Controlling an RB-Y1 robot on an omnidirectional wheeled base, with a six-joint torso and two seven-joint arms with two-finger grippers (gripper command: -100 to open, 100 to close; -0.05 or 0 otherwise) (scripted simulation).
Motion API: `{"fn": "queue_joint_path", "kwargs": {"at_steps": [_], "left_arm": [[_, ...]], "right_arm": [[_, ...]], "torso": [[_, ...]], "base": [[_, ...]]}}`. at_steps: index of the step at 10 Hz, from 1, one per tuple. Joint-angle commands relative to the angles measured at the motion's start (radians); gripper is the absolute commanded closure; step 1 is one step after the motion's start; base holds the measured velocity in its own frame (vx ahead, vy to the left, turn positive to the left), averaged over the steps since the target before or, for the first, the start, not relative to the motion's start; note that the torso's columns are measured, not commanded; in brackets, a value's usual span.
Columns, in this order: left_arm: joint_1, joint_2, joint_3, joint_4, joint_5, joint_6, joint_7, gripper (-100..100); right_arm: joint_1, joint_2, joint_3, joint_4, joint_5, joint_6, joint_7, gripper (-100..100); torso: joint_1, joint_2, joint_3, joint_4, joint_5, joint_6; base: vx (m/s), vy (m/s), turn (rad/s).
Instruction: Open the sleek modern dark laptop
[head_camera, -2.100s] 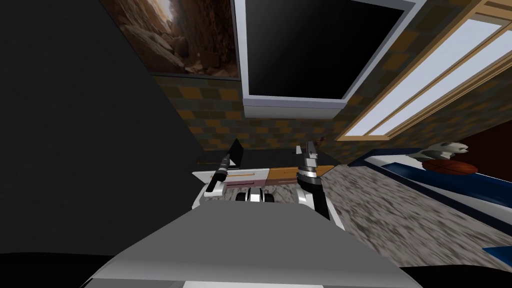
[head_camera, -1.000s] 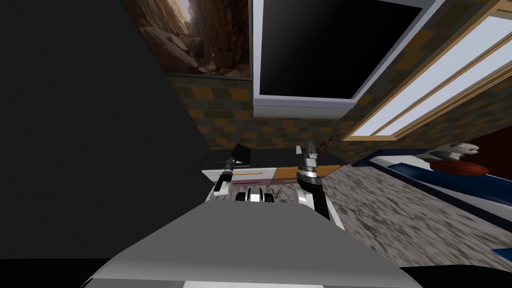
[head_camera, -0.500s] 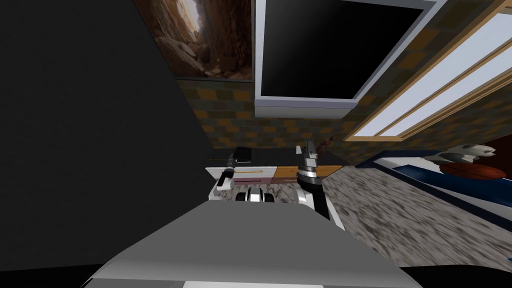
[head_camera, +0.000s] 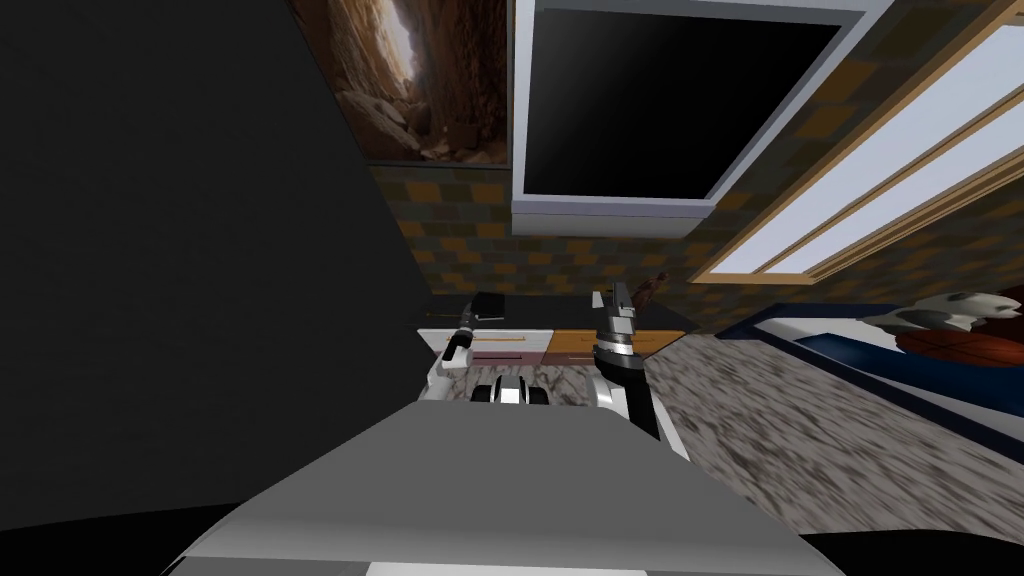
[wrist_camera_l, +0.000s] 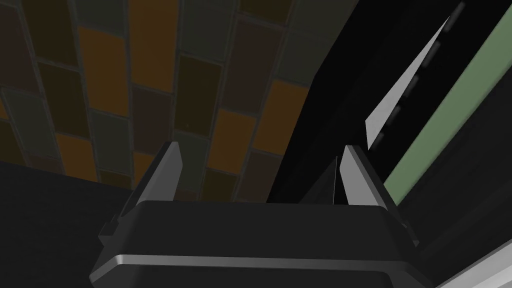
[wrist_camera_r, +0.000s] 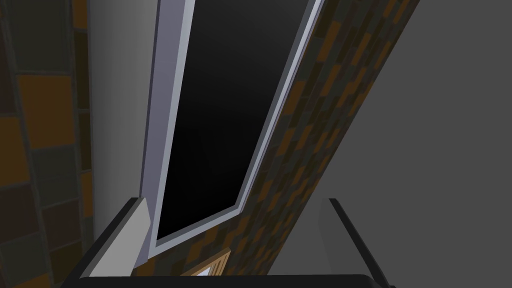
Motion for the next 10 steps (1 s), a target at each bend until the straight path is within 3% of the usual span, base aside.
{"fn": "queue_joint_path", "kwargs": {"at_steps": [1,7,10], "left_arm": [[-0.066,0.015,0.009,0.064,0.006,-0.006,0.009,-100],[-0.251,0.039,0.024,0.26,0.015,-0.023,0.025,-100],[-0.312,0.039,0.024,0.326,0.015,-0.023,0.025,-100]], "right_arm": [[0.0,0.0,0.0,0.0,0.0,0.0,0.0,0],[0.0,0.0,0.0,0.0,0.0,0.0,0.0,0],[0.0,0.0,0.0,0.0,0.0,0.0,0.0,0]], "torso": [[0.0,-0.001,-0.001,0.0,0.0,0.0],[-0.002,0.002,0.001,0.002,-0.001,0.001],[-0.001,0.001,0.0,0.001,-0.001,0.0]], "base": [[-0.057,-0.015,0.097],[-0.064,-0.008,0.053],[-0.042,-0.003,0.015]]}}
